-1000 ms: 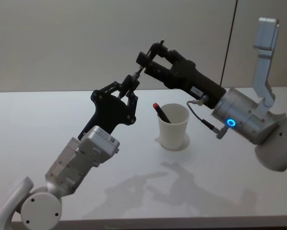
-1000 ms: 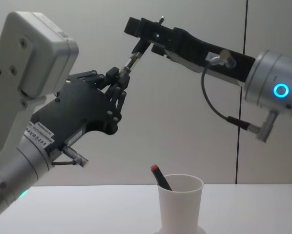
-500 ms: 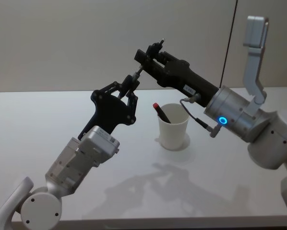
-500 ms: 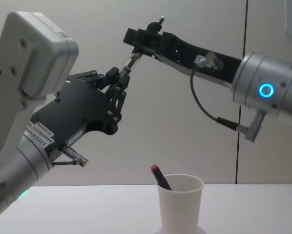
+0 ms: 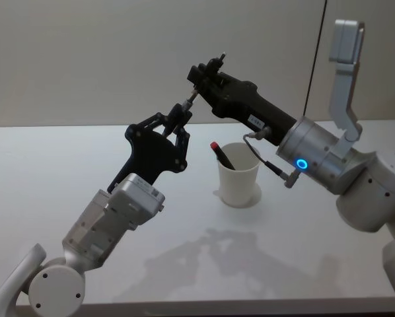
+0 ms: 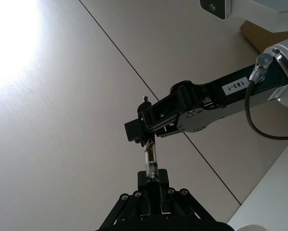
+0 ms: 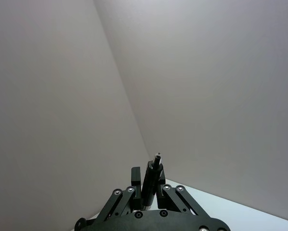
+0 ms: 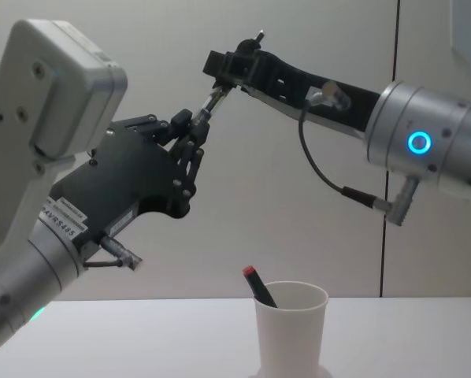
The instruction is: Place the pen into the pen holder.
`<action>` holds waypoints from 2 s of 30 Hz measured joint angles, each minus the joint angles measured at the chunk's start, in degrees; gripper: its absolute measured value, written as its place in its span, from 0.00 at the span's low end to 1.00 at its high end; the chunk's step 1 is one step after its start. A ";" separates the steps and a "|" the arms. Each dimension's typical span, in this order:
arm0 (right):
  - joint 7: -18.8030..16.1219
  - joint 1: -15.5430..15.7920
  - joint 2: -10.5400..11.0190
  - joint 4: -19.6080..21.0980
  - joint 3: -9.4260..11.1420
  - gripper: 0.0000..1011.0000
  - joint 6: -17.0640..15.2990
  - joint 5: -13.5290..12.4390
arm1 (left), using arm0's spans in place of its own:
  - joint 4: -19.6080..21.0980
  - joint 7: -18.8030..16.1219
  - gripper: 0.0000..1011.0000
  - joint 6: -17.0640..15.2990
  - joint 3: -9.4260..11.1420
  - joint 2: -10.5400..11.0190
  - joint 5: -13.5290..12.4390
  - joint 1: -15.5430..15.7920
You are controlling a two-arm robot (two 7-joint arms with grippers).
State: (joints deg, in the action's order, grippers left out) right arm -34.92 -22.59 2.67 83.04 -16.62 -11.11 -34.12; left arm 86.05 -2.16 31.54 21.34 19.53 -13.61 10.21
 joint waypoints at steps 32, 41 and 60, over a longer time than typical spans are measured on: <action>2.31 0.05 0.52 1.02 -1.07 0.15 0.63 -0.75 | 0.01 0.00 0.68 0.06 0.00 0.00 0.00 0.00; 3.72 0.05 0.65 1.06 -1.27 0.15 1.55 -0.69 | 0.00 0.00 0.95 0.04 0.00 0.00 0.00 0.00; 12.57 0.08 0.08 -0.63 -1.84 0.15 10.06 4.69 | 0.00 0.00 0.99 0.04 0.00 0.00 0.00 0.00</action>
State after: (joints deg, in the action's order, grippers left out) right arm -22.35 -22.50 2.75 82.41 -18.46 -1.05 -29.43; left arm 86.05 -2.16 31.58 21.34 19.53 -13.60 10.21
